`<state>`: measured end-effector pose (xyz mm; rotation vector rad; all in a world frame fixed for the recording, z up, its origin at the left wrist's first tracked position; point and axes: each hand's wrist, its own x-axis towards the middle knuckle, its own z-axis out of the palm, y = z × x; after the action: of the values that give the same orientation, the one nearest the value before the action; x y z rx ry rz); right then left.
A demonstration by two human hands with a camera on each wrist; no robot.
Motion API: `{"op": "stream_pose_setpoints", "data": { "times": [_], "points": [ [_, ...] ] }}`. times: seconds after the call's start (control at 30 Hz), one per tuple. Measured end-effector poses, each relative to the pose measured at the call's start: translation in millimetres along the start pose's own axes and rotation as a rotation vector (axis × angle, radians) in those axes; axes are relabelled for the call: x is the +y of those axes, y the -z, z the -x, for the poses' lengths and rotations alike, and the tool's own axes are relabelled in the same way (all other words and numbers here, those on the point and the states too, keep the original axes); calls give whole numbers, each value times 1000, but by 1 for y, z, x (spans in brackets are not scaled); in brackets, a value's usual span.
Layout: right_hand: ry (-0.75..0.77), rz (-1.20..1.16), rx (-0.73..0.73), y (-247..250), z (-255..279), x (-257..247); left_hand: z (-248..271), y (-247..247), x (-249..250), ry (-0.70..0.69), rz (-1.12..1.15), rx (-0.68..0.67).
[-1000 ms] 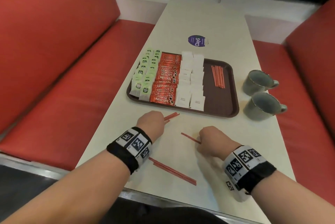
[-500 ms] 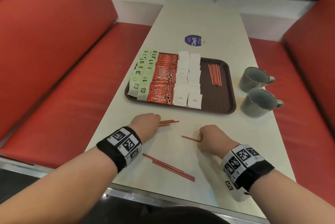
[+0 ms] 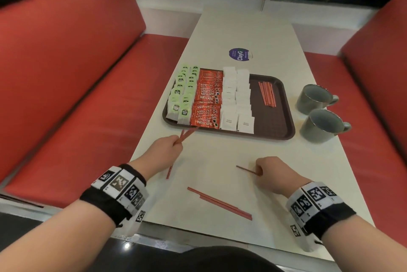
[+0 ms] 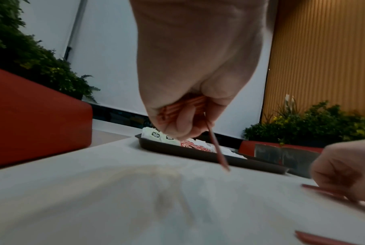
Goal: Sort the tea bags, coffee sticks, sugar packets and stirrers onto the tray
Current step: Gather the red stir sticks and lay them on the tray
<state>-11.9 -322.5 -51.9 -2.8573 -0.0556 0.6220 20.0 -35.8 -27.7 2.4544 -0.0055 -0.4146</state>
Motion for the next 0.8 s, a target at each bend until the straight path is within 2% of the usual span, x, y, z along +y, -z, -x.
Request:
{"op": "stream_pose_setpoints", "data": {
  "times": [0.1, 0.17, 0.27, 0.33, 0.43, 0.57, 0.8],
  "points": [
    [65, -30, 44, 0, 11, -18, 2, 7, -1, 116, 379, 6],
    [169, -47, 29, -7, 26, -33, 3, 9, -2, 203, 634, -10],
    [309, 45, -32, -24, 50, -51, 1, 10, -6, 300, 866, -20],
    [341, 148, -38, -32, 53, -55, -2, 9, -8, 326, 962, -37],
    [308, 212, -11, -34, 50, -61, -5, 8, -10, 334, 972, -62],
    [223, 224, -66, -37, 48, -68, -8, 1, -5, 314, 951, -103],
    [150, 288, -2, -44, 46, -69, -8, -11, 5, 257, 875, -173]
  ]
}}
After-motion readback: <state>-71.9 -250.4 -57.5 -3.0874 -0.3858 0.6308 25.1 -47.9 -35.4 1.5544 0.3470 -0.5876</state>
